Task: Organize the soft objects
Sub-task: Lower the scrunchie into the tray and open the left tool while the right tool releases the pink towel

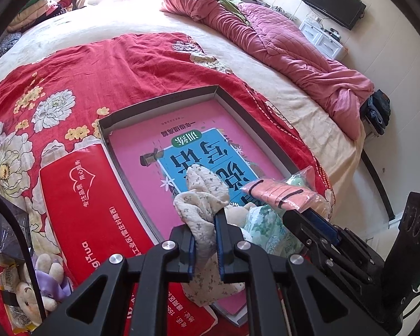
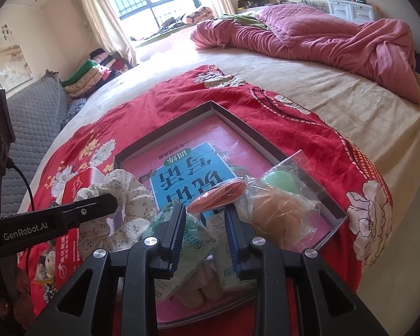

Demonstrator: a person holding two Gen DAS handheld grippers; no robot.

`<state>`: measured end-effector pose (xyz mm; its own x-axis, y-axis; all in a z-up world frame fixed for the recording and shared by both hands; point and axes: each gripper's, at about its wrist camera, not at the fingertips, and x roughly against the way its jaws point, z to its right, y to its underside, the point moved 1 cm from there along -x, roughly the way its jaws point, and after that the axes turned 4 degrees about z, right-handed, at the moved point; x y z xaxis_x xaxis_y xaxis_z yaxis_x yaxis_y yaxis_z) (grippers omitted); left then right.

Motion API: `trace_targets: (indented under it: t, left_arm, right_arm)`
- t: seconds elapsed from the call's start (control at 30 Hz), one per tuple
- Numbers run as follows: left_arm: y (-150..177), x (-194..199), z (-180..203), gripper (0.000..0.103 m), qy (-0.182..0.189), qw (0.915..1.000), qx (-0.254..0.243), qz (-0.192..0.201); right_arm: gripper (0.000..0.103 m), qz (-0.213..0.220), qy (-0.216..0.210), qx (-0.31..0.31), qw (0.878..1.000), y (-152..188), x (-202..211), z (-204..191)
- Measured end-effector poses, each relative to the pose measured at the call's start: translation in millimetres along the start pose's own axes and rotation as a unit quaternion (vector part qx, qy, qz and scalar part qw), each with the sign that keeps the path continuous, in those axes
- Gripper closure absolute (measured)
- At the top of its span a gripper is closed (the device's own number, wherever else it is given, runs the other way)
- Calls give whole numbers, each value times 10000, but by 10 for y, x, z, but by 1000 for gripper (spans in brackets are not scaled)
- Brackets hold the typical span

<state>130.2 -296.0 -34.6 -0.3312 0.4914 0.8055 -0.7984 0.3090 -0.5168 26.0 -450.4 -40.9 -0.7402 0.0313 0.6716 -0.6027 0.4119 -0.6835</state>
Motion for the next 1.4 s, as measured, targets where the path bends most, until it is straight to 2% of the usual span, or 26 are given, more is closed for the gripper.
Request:
trace_targets:
  t: [0.2, 0.33, 0.6, 0.9, 1.4]
  left_arm:
    - [11, -15, 14, 92, 27, 10000, -22, -29]
    - [14, -29, 33, 89, 35, 10000, -50, -53]
    - [13, -42, 32, 64, 107, 9999, 7, -95]
    - [16, -7, -3, 45, 120, 9998, 92, -104]
    - [-26, 180, -111, 36, 171, 9994, 287, -7]
  right_arm:
    - [71, 1, 50, -21, 10000, 10, 78, 29]
    - [70, 40, 64, -81, 9999, 0, 155, 60]
    - [69, 99, 98, -99, 9999, -21, 260, 95]
    - [68, 151, 147, -176, 9996, -42, 351, 149]
    - [65, 254, 174, -209, 9993, -87, 451, 144]
